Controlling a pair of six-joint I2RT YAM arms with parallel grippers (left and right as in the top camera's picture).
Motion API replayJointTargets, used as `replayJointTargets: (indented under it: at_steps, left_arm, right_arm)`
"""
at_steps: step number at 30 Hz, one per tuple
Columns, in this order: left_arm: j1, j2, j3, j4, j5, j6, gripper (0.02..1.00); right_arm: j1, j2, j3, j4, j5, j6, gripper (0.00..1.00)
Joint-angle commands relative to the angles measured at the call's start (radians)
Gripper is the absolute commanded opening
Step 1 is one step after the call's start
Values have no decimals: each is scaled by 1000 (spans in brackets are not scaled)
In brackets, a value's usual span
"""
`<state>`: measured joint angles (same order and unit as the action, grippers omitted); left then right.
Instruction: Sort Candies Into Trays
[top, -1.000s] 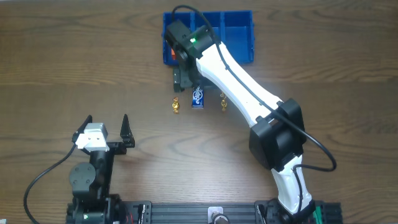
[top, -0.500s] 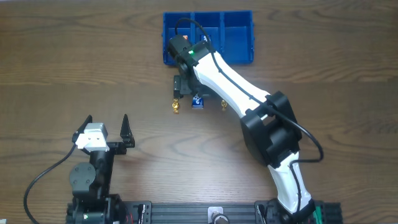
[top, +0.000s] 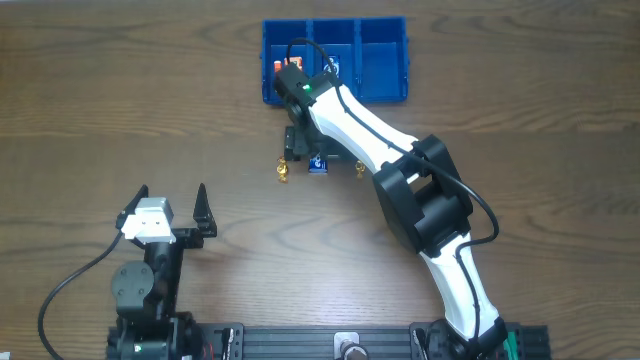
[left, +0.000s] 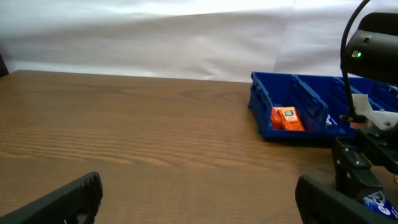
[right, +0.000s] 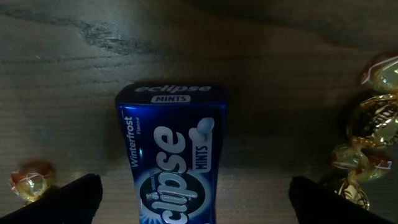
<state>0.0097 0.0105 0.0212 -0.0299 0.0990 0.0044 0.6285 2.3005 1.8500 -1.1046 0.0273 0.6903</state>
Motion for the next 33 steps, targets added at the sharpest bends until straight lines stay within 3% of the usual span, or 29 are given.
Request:
replayJointTargets:
  at_steps: [1, 17, 25, 33]
  left_arm:
    - [3, -6, -16, -40, 13, 11, 998]
    - [3, -6, -16, -40, 13, 11, 998]
    - [3, -6, -16, -40, 13, 11, 998]
    - [3, -6, -16, -40, 13, 11, 998]
  right_arm:
    - [-4, 8, -3, 11, 24, 12, 967]
    - [-4, 8, -3, 27, 42, 9, 925]
    - [-4, 17, -3, 35, 41, 9, 853]
    - [0, 19, -3, 44, 38, 9, 715]
